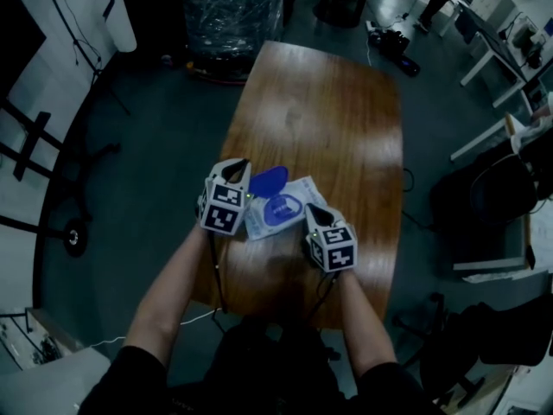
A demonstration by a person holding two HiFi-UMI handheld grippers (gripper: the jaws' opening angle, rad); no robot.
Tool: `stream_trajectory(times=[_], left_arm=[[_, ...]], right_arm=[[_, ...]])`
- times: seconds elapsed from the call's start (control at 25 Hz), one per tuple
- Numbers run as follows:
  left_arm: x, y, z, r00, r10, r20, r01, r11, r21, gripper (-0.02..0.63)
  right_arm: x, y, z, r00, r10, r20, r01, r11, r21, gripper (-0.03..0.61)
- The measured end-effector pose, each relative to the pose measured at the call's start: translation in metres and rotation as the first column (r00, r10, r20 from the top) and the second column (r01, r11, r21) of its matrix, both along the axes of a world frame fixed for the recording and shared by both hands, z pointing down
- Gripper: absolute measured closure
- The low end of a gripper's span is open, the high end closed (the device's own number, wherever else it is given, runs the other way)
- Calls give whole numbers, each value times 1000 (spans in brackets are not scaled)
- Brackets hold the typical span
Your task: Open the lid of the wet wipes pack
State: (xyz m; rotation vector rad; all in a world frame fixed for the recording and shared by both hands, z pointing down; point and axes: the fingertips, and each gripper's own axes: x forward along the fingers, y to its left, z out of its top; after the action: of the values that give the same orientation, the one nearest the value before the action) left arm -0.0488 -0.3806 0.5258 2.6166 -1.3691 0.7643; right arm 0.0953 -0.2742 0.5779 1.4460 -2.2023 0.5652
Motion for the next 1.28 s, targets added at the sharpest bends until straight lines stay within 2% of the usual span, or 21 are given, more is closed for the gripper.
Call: stream_trajectory(times=[0.16, 0.32, 0.6, 1.0, 1.28], left_arm=[[12, 38, -26, 992, 76, -97, -76, 997, 0, 601], [25, 81, -42, 977, 147, -155, -146, 989, 21, 606], [35, 145, -64, 949, 166, -269, -168, 986, 14, 609], [57, 237, -104, 926, 154, -345, -154, 988, 27, 609], [61, 286, -135, 926, 168, -337, -149, 986, 81, 609]], right_arm=[[-10, 15, -38, 998, 33, 49, -37, 995, 91, 568], [-19, 36, -75, 995, 54, 83, -68, 983, 170, 568], [-32, 79, -120, 990, 43, 132, -77, 961, 265, 568], [-28, 156, -191, 977, -34, 212, -57, 912, 407, 568], [-29, 203, -221, 964, -67, 259, -62, 886, 460, 569]])
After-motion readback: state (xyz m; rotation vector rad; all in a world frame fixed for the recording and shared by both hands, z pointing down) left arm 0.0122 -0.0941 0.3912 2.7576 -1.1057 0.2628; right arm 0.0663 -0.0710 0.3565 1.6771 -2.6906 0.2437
